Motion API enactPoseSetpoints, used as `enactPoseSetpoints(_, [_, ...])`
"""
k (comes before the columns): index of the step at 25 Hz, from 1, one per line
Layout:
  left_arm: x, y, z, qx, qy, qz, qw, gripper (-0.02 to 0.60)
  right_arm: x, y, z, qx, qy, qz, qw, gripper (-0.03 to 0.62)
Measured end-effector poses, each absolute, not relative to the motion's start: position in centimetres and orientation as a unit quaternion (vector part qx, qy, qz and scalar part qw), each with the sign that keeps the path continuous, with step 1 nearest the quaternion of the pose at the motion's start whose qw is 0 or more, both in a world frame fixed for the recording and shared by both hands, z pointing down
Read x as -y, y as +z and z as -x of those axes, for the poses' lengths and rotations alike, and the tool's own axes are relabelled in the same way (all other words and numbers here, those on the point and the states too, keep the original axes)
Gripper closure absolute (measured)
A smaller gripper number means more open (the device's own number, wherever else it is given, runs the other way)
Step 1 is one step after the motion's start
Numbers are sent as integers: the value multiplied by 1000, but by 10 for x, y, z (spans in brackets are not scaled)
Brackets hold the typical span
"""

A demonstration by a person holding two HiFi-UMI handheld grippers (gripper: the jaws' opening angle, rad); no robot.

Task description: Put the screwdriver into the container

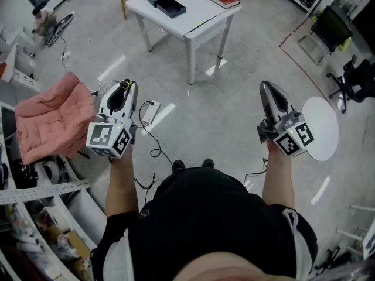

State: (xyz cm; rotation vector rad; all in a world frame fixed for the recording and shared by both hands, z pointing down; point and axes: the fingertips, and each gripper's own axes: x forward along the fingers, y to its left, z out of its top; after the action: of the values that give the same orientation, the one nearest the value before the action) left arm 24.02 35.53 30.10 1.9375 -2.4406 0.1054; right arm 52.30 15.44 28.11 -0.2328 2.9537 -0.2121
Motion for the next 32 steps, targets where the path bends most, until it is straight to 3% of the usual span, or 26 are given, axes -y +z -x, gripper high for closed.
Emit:
enactPoseSetpoints(18, [-332, 316, -304, 796, 53, -602, 24, 500, -121, 292, -586, -989, -104, 42, 93, 565])
enactPoseSetpoints(32, [-323, 329, -265, 809, 48, -585, 28, 500, -106, 300, -534, -989, -119, 8, 84, 563])
